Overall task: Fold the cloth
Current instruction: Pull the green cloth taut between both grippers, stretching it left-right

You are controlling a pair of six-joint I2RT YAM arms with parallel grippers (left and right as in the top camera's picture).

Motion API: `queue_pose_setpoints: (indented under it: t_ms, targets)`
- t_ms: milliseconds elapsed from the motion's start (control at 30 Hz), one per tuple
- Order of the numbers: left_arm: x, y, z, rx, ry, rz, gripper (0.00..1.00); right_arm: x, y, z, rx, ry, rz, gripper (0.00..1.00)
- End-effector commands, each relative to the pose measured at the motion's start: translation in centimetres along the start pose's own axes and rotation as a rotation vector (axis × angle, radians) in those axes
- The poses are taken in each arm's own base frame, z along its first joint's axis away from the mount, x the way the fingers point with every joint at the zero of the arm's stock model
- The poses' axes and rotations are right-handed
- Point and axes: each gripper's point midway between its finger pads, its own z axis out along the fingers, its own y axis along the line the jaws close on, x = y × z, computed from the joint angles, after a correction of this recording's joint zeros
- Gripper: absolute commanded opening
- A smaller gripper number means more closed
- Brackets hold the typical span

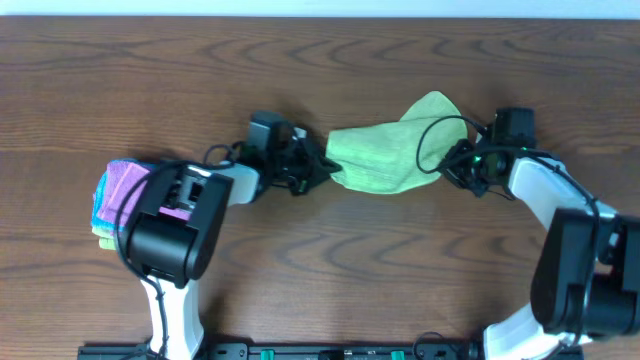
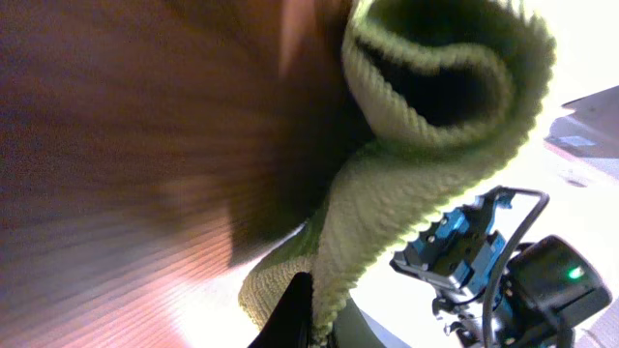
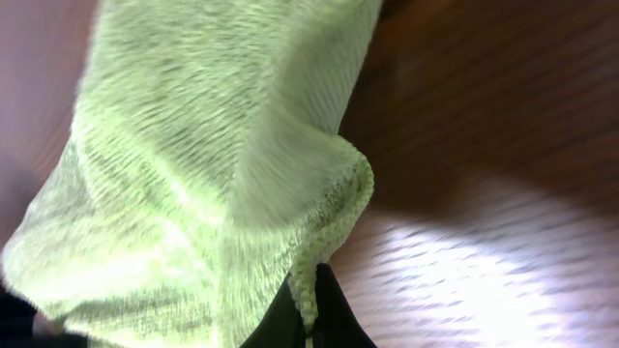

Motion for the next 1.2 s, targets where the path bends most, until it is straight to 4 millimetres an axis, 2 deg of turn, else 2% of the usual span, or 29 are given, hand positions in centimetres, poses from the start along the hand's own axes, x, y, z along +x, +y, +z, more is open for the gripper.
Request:
queue_pose_setpoints:
  t_ms: [0,200,467,733,967,1167]
  targets:
    - [-0.4,2.0,-1.5,0.006,0.052,-0.024,0.06,0.5,1.5,-1.3,-0.003,-0.033,0.000,0.01]
    - [0.2,1.8,-3.5,0.046,0.117,-0.023,0.06,2.5,4.1,-2.3,-0.030,-0.021,-0.057,0.01]
    - [2.7,-0.7,-5.1,0.067,0.162,0.056,0.06,5.1,6.4,-3.9,-0.035,-0.014,-0.100,0.01]
    - [5.1,-3.7,-7.7,0.081,0.142,0.145,0.06,5.0,8.4,-7.5,-0.100,-0.098,-0.124,0.01]
    - [6.2,-6.0,-9.4,0.112,0.117,0.205,0.06,5.5,9.0,-10.0,-0.130,-0.133,-0.140,0.01]
    - [8.4,-8.0,-11.1,0.131,0.105,0.250,0.06,6.3,9.5,-12.9,-0.167,-0.171,-0.156,0.01]
